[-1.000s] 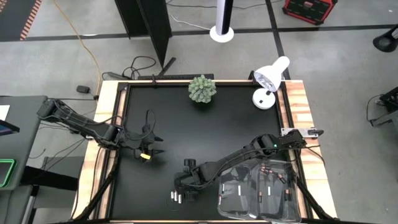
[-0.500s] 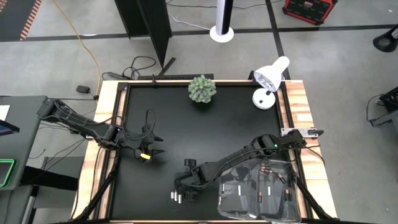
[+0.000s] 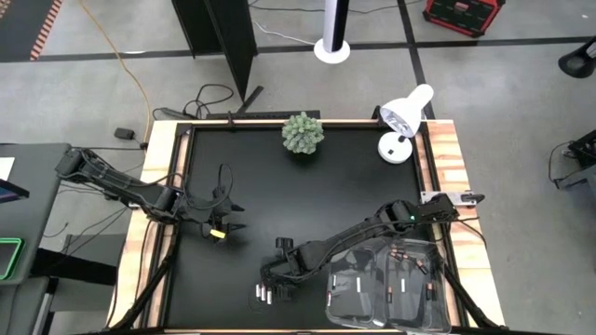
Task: Sort batteries
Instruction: Put the silver battery into the left transparent bin
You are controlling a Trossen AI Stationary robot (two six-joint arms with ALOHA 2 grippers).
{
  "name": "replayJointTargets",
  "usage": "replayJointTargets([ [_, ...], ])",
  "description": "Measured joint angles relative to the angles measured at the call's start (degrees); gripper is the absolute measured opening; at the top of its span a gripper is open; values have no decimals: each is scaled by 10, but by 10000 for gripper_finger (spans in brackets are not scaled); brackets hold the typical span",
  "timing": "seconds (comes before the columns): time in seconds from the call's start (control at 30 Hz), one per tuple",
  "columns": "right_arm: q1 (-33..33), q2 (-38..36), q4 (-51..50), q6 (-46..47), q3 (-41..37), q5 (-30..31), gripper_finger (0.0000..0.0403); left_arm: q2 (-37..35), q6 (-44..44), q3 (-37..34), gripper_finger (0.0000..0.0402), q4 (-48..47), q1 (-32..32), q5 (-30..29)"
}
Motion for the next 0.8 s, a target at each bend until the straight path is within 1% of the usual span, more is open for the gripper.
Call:
replayJointTargets([
  [0.13, -1, 0, -3, 1, 0, 0, 94, 0, 0, 0, 247, 0, 0, 0],
  [0.4, -3, 0, -12, 1, 0, 0, 56, 0, -1, 0, 247, 0, 0, 0],
  [0.8, -1, 0, -7, -9, 0, 0, 39, 0, -1, 0, 247, 0, 0, 0],
])
